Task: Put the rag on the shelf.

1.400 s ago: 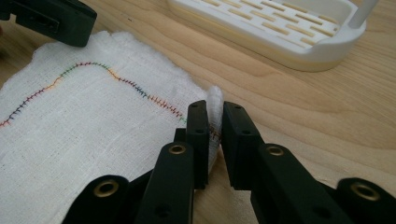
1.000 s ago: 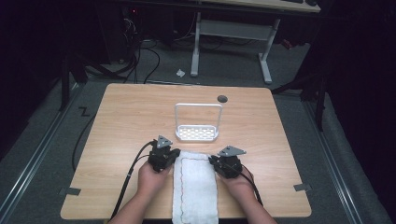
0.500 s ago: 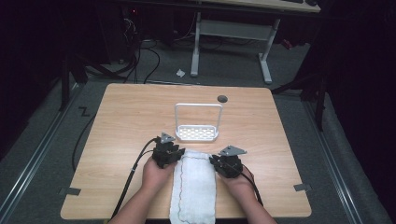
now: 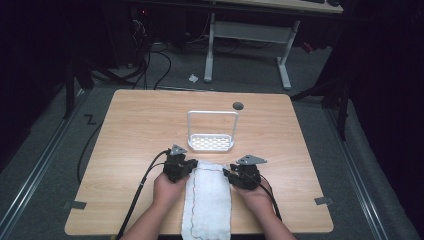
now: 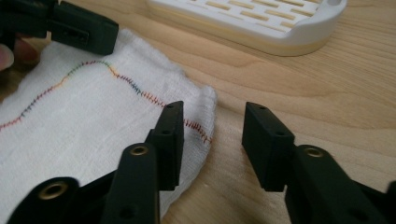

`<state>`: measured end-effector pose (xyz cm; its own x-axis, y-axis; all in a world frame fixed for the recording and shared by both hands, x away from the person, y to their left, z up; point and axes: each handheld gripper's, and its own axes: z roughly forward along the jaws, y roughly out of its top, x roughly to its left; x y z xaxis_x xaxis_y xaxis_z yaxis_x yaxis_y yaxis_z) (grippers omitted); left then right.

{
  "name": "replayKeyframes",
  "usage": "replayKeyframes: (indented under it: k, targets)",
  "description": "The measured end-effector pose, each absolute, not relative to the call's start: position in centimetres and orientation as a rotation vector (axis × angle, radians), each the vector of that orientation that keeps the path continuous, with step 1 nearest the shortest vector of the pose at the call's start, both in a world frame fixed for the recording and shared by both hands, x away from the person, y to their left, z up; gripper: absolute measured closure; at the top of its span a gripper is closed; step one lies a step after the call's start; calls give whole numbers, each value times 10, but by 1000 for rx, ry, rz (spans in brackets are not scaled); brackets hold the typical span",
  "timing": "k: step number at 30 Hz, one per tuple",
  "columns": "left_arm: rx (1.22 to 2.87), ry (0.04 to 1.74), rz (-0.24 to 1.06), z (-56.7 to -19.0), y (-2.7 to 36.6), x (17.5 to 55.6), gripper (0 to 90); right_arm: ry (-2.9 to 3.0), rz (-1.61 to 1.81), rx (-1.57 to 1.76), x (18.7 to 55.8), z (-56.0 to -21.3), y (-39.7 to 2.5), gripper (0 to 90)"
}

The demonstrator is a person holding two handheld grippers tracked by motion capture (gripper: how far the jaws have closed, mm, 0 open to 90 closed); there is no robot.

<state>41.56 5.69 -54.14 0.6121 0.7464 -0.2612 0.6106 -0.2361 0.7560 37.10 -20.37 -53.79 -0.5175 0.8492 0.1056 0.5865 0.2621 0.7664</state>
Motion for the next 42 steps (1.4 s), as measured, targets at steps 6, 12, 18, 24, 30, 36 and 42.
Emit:
replayKeyframes:
  k: [6,12,18,24,30,36,42]
  targets:
    - [1951,1075,228,-541,54,412,831,2205,1160,1376,378,-539,-196,530]
    - [1960,1074,256,-540,53,409,831,2206,1114,1351,377,-539,-184,771]
    - [1953,1081,236,-541,55,396,833,2200,1088,1282,367,-538,-179,855]
    - [1967,1055,264,-541,60,374,833,2204,1093,1203,348,-537,-175,857]
    - [1902,989,366,-536,66,353,833,2157,1116,1152,329,-529,-172,857]
    - [1824,977,374,-525,74,342,833,2116,1133,1125,324,-526,-165,856]
    - [1761,951,419,-516,72,331,832,2053,1179,1059,316,-514,-163,856]
